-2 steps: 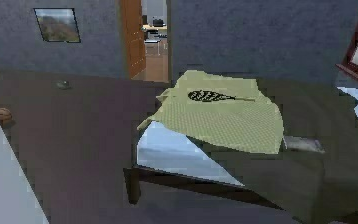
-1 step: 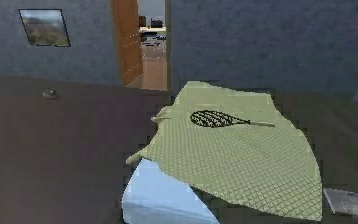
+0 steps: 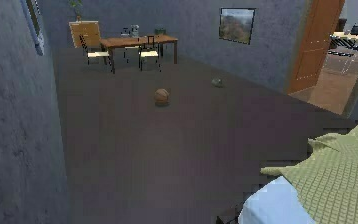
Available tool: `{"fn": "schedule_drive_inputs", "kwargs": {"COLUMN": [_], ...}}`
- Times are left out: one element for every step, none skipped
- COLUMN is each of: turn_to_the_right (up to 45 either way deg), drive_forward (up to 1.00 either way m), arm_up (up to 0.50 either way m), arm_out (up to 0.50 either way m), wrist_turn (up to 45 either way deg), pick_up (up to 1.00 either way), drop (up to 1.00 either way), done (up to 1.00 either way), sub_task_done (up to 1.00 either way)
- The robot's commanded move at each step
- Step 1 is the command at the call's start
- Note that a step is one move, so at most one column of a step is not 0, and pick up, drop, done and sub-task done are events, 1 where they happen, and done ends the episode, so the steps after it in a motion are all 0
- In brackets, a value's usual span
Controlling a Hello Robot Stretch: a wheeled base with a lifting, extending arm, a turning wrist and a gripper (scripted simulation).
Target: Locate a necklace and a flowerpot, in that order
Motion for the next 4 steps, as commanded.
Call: {"fn": "schedule_drive_inputs", "kwargs": {"turn_to_the_right": [-9.0, 0.0, 45.0, 9.0], "drive_forward": [0.00, 0.95, 0.00, 0.00], "arm_up": [0.00, 0.00, 0.00, 0.00], "arm_out": [0.00, 0.00, 0.00, 0.00], "wrist_turn": [0.0, 0.0, 0.0, 0.0], "pick_up": [0.00, 0.00, 0.00, 0.00], "drop": [0.00, 0.00, 0.00, 0.00], "done": [0.00, 0.00, 0.00, 0.00], "sub_task_done": [0.00, 0.00, 0.00, 0.00]}}
